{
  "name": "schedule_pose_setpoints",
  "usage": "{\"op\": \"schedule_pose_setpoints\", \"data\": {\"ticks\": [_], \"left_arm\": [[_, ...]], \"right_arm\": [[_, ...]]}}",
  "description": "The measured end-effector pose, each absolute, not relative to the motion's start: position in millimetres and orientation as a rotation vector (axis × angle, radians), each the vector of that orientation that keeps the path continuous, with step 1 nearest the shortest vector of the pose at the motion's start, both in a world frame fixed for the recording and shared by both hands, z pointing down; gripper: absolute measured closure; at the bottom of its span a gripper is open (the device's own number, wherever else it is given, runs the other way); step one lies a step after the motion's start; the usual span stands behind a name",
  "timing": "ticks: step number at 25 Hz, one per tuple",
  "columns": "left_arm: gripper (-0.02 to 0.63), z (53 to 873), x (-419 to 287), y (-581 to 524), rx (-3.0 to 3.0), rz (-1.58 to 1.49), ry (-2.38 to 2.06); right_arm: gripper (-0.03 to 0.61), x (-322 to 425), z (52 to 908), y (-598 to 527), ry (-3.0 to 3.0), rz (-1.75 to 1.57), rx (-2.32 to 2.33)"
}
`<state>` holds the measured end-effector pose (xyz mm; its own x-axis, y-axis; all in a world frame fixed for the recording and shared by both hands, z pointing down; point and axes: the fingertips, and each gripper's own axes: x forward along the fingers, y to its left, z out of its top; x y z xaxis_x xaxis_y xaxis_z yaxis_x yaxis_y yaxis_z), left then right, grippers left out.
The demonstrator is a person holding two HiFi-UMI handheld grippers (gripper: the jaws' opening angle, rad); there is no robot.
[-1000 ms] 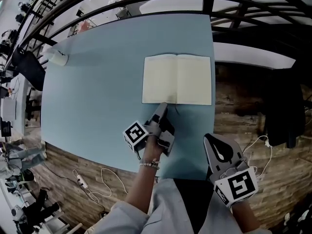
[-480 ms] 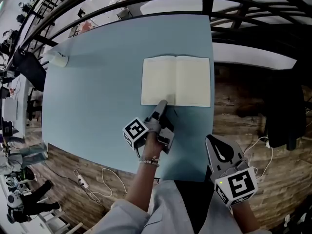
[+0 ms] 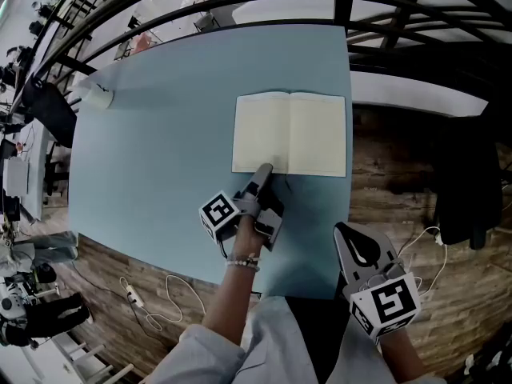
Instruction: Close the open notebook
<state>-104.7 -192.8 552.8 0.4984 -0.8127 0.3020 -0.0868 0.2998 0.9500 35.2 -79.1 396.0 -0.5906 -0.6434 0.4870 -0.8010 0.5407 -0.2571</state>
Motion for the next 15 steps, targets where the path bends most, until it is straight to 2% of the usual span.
{"op": "schedule_pose_setpoints", "data": {"ticks": [3,9,15], "left_arm": [[0.458,553,-104,-193,1.191,-0.602,-0.936],[0.578,563,-106,-190,1.18,-0.582,-0.946],[0.591,562,-105,-188,1.222,-0.565,-0.968]], "right_arm": [[0.577,35,398,-78,-2.444,0.664,1.185],[0.577,35,405,-75,-2.436,0.673,1.179],[0.577,35,407,-73,-2.429,0.674,1.178]]}}
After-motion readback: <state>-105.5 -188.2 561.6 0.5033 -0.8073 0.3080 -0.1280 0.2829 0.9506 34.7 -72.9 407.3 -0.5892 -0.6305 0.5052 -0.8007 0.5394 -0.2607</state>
